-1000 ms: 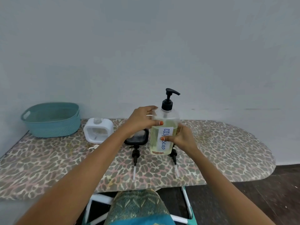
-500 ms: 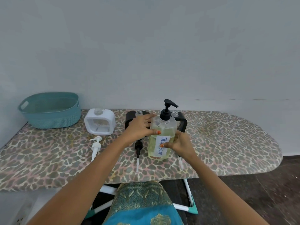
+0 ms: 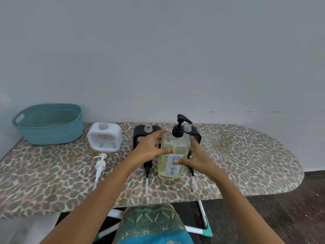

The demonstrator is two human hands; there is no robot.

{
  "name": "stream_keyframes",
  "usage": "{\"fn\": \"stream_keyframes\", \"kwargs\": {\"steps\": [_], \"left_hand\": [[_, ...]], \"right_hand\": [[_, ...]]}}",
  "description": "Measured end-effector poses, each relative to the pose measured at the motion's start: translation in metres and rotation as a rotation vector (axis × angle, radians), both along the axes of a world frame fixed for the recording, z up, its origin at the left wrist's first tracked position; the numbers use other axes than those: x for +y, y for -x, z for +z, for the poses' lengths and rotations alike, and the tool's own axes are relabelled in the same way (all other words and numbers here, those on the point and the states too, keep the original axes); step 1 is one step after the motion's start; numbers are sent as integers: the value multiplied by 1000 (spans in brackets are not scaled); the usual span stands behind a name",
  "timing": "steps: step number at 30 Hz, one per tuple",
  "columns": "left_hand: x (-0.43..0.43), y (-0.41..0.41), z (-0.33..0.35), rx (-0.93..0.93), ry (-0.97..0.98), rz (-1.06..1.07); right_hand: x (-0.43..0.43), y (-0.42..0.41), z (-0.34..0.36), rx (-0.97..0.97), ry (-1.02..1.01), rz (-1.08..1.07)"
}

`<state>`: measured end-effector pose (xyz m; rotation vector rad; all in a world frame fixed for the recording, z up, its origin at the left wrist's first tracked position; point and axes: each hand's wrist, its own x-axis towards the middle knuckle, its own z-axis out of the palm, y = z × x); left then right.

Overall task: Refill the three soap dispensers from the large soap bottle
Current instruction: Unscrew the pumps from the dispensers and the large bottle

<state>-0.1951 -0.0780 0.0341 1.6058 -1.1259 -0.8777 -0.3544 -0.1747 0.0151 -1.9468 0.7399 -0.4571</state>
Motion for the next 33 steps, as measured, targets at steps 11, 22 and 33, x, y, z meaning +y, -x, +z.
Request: {"fn": "stream_keyframes", "kwargs": {"steps": [11, 22, 33], "left_hand": [[-9, 9, 4, -61, 13, 1], [-17, 5, -5, -153, 33, 46], [-14, 3, -5, -142, 50, 38]], "right_hand": [[11, -19, 40, -149, 195, -270], [5, -35, 46, -55, 350, -270], [-4, -29, 60, -17, 275, -80]]}}
